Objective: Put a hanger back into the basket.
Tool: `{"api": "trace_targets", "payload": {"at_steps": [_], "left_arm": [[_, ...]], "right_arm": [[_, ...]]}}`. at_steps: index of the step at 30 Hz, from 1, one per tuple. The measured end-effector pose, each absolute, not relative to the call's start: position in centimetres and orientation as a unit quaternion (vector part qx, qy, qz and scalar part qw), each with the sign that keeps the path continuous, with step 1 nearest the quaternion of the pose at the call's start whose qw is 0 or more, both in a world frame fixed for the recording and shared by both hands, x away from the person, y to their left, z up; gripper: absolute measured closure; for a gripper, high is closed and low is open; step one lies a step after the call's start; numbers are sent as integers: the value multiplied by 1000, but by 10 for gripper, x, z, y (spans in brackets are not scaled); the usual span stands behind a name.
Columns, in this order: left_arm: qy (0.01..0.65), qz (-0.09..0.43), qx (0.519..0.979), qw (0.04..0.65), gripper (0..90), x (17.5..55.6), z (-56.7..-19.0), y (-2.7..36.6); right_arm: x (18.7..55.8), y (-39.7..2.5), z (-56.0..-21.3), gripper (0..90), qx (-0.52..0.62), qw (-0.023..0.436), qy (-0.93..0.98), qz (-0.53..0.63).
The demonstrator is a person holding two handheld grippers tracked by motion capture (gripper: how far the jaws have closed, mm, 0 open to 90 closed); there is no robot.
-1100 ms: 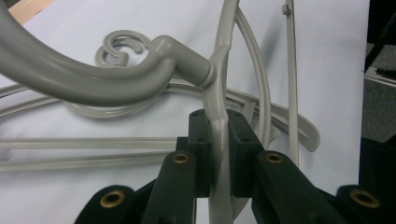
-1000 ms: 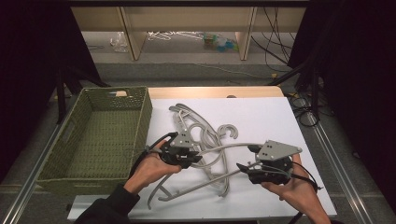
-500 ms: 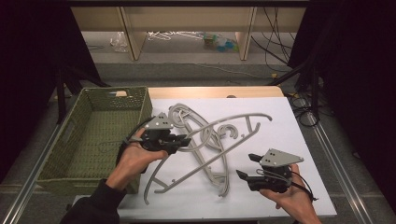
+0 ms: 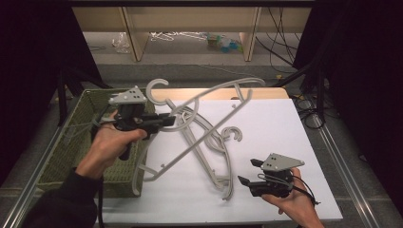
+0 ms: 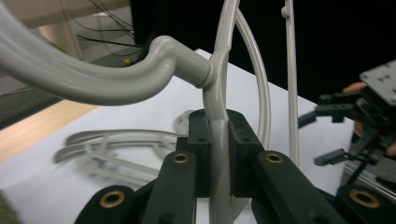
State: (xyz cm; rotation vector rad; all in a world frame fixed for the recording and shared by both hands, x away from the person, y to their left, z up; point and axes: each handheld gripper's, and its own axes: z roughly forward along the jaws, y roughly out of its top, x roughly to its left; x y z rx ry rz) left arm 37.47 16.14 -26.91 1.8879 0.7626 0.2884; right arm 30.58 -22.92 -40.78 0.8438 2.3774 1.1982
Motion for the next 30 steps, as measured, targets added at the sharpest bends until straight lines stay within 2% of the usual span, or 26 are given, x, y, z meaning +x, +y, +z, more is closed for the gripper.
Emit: {"api": "trace_targets", "payload": {"at_steps": [4,11,16,30], "left_arm": [[339,146,774,513,817,382,-257,189],[376,187,752,508,817,396,-258,238],[397,232,755,469,817,406,-269,273],[435,261,752,420,816,421,-300,331]], "right_arm": [[306,-229,-409,292,302,171,838,422],[309,-231,-412,249,310,174,834,421],[309,-230,-413,243,311,173,834,421],[310,-230,-414,246,310,169,837,418]]}}
